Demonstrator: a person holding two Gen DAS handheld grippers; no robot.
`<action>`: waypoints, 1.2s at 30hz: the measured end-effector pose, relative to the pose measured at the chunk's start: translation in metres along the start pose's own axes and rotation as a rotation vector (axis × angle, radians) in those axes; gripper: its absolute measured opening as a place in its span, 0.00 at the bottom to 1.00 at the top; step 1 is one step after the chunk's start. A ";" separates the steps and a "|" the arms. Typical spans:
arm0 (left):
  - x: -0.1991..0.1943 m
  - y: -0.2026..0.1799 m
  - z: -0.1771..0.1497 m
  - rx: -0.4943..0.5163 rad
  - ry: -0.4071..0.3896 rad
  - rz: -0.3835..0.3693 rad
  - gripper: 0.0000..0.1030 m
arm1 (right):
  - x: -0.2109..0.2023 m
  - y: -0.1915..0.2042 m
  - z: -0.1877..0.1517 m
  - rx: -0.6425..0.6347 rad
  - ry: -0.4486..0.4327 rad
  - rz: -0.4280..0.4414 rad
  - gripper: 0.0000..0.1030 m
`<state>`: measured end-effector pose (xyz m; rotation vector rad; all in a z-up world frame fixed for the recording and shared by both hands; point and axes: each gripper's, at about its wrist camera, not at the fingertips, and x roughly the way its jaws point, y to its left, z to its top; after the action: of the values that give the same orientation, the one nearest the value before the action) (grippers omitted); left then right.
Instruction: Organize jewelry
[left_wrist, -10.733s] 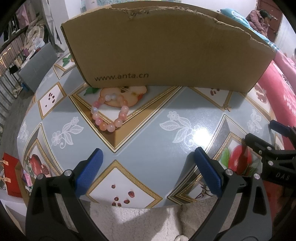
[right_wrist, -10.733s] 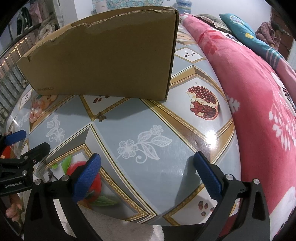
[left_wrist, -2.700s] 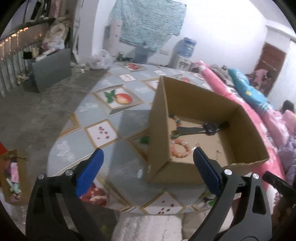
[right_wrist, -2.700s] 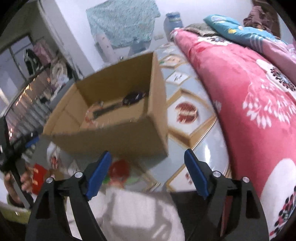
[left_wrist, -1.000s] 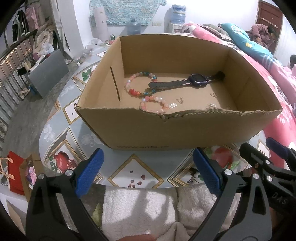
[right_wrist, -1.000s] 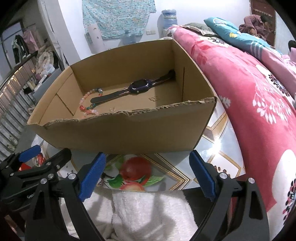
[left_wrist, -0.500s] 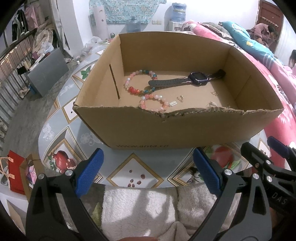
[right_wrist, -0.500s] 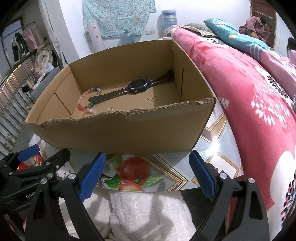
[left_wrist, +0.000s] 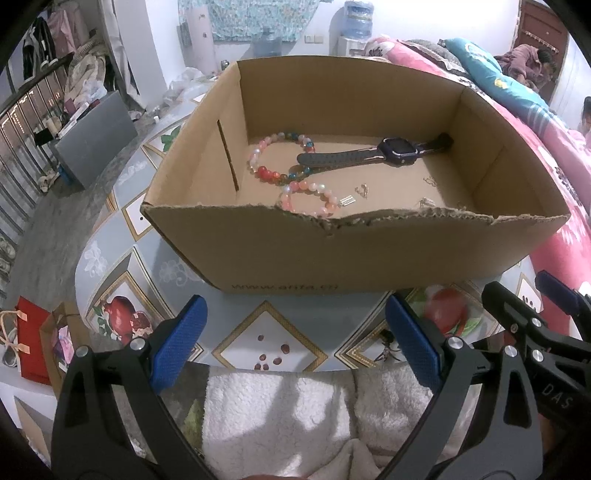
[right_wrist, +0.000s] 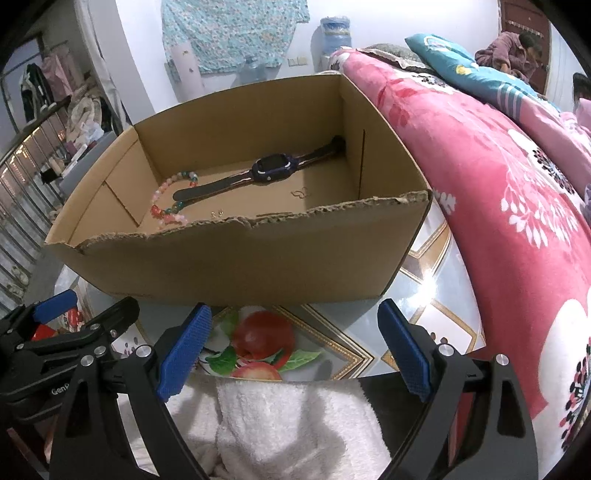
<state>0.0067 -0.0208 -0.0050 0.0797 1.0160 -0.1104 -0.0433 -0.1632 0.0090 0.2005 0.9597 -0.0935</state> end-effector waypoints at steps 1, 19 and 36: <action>0.000 0.000 0.000 -0.001 0.002 -0.001 0.91 | 0.000 0.001 0.000 0.001 0.001 -0.001 0.86; 0.010 0.001 0.003 -0.011 0.073 0.003 0.91 | 0.009 0.003 0.001 0.023 0.055 -0.010 0.86; 0.018 0.001 0.006 -0.013 0.106 0.025 0.91 | 0.017 0.006 0.004 0.031 0.101 -0.018 0.86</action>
<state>0.0216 -0.0217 -0.0169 0.0866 1.1209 -0.0774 -0.0290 -0.1579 -0.0022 0.2266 1.0609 -0.1163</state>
